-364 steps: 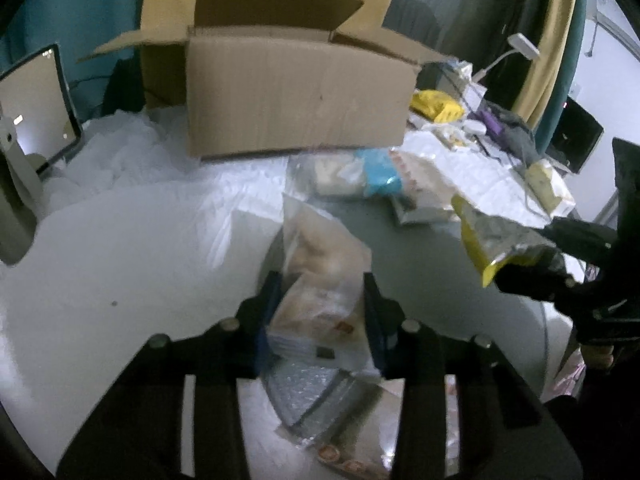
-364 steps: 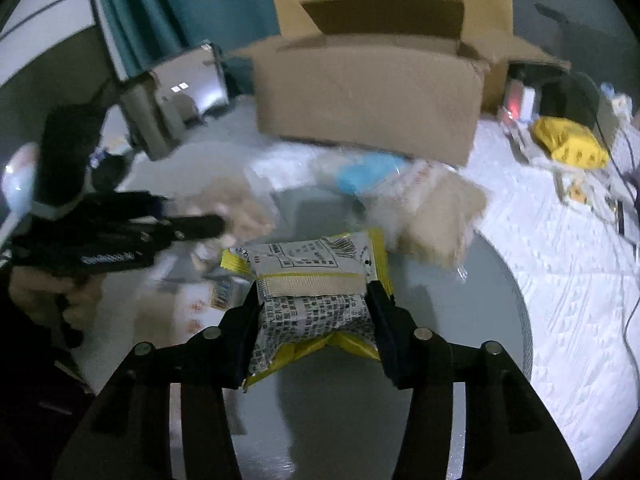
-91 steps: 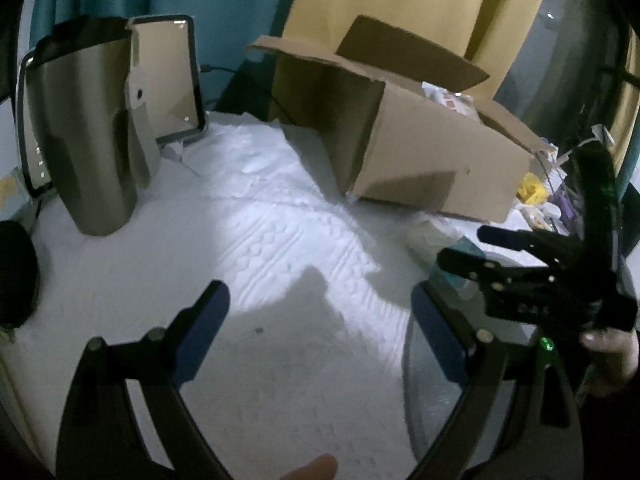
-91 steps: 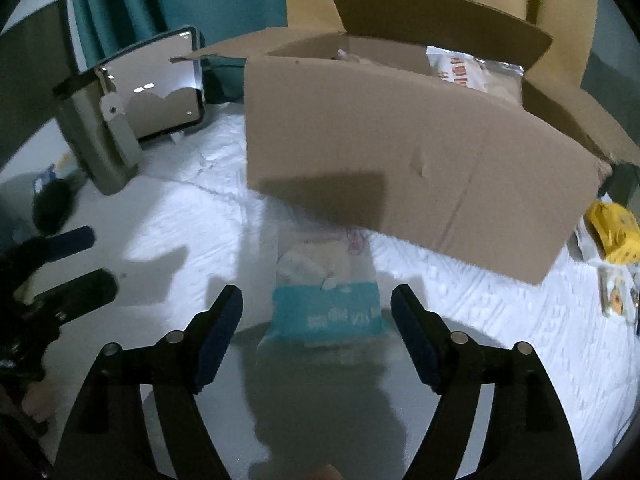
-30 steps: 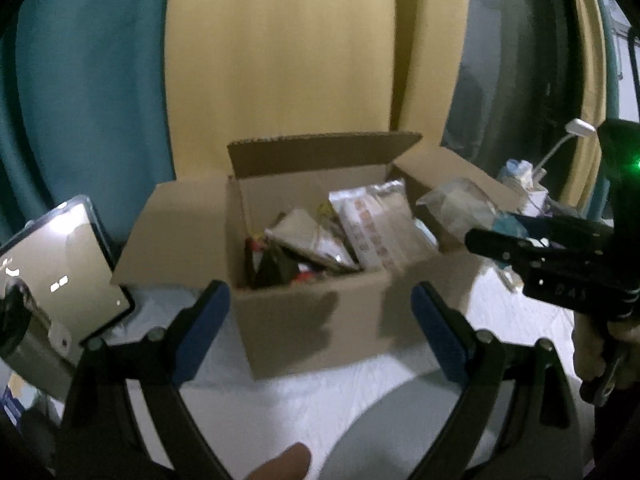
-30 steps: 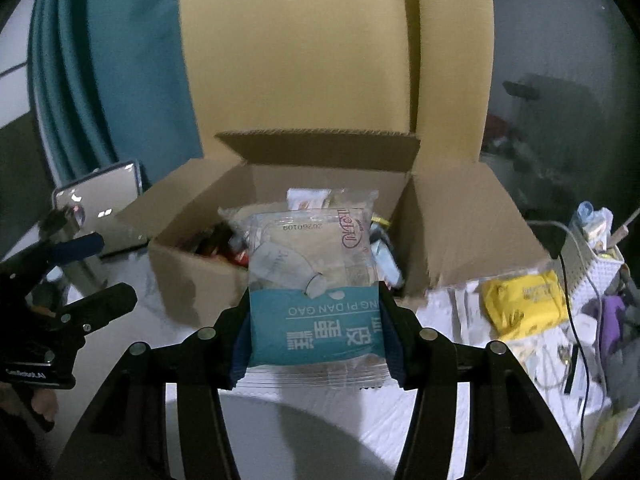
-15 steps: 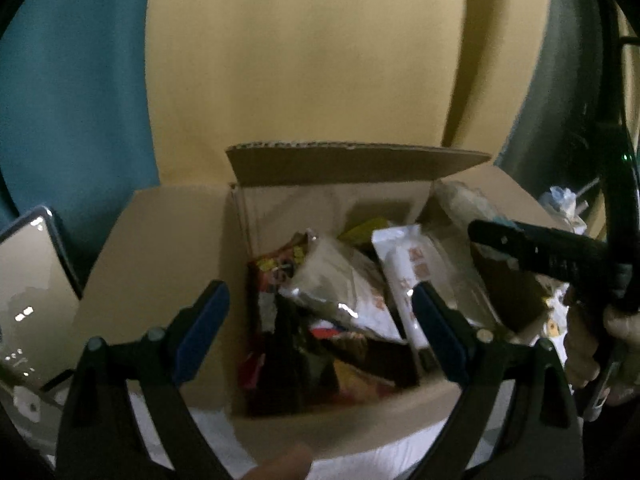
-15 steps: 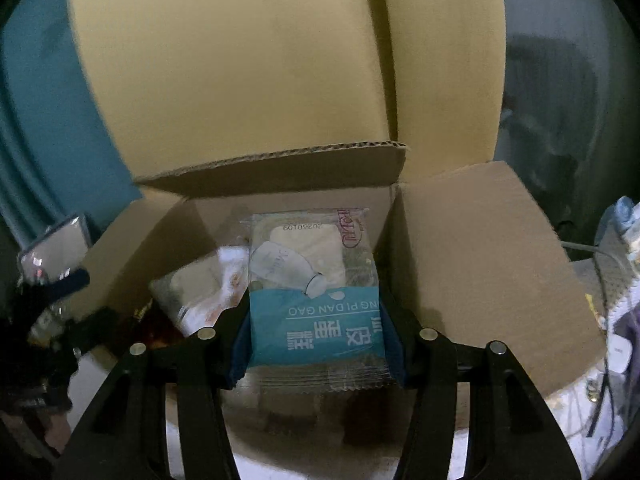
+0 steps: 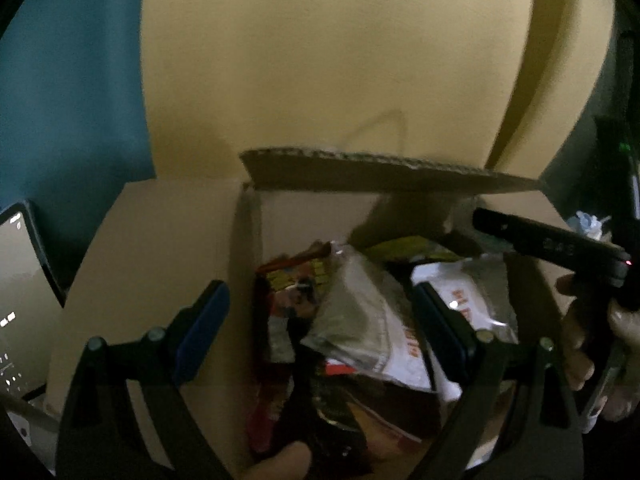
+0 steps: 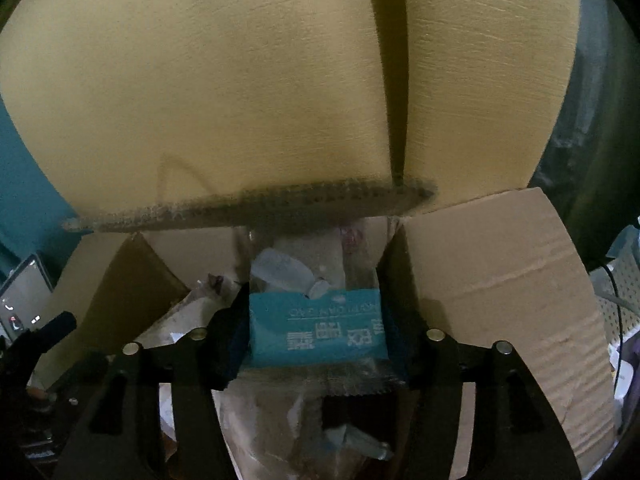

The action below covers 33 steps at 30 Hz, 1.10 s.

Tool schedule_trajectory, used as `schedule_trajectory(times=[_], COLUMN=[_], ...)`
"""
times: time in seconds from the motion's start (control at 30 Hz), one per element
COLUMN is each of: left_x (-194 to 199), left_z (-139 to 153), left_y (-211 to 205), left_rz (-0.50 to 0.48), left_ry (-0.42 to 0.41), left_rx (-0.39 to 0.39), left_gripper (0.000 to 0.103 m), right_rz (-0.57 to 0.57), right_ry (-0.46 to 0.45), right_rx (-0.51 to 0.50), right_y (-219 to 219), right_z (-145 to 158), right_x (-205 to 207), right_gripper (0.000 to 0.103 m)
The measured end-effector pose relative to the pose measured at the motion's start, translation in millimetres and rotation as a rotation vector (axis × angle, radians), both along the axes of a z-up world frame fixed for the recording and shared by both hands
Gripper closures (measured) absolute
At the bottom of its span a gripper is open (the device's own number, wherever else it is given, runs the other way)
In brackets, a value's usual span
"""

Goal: Organize snacks

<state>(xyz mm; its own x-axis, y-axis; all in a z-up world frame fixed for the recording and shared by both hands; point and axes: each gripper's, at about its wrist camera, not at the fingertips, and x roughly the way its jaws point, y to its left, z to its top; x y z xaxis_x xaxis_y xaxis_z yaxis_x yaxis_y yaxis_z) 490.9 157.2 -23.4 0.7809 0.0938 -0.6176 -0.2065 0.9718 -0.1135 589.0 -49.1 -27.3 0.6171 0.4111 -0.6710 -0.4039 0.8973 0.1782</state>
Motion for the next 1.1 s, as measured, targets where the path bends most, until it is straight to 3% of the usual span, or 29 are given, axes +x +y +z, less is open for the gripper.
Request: schedule_trajectory(times=[0.3,0.87,1.1], left_x=[-26.9,-129.2,-168.9], left_z=[6.2,33.0,35.0], left_y=[0.1,-34.2,-61.1], left_rz=[0.012,-0.019,-0.034], left_ry=[-0.018,-0.077,-0.109], left_rx=[-0.009,0.011,0.081], left_gripper=[0.010,0.010,0.010], right_rz=[0.008,0.010,0.001], right_ry=[-0.035,-0.106,-0.165], right_rx=[-0.029,-0.046,-0.055], right_y=[-3.6,-38.9,-54.1], right_z=[6.4,37.6,48.0], right_x=[-33.8,-135.1,-185.8], right_gripper=[0.036,0.037,0.037])
